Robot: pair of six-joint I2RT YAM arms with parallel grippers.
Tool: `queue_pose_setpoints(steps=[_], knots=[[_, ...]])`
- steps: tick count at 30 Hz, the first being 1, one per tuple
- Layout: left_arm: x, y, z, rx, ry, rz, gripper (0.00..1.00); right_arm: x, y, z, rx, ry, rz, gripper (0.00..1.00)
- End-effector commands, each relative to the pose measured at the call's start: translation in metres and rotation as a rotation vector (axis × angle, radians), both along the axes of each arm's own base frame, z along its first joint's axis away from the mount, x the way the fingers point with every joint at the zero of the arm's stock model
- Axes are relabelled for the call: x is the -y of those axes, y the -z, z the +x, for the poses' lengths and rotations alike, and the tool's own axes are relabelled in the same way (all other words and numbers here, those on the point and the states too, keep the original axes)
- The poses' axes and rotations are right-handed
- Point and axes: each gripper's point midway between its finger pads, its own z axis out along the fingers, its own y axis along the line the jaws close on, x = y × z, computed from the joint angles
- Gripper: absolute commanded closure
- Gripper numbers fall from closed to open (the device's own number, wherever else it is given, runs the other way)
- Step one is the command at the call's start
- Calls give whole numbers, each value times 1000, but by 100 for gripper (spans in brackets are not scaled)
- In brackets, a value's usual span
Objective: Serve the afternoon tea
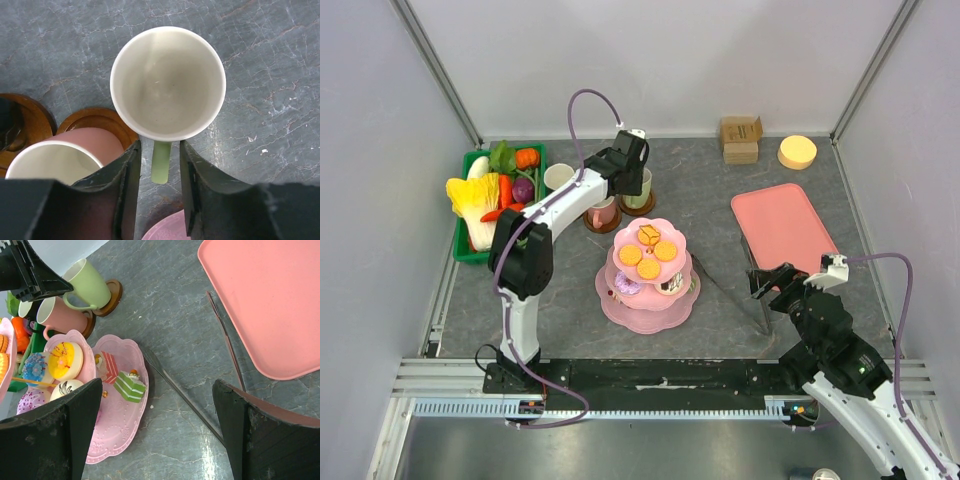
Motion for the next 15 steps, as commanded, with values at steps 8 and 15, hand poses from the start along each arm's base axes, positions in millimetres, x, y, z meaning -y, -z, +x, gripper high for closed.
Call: queue_pose_setpoints(steps=[8, 15], knots=[[7, -68, -1, 124, 13, -98, 49, 3, -26, -2, 73, 6, 44, 2], [7, -92, -14, 130, 17, -152, 35, 2, -29, -4, 90, -5, 55, 2]])
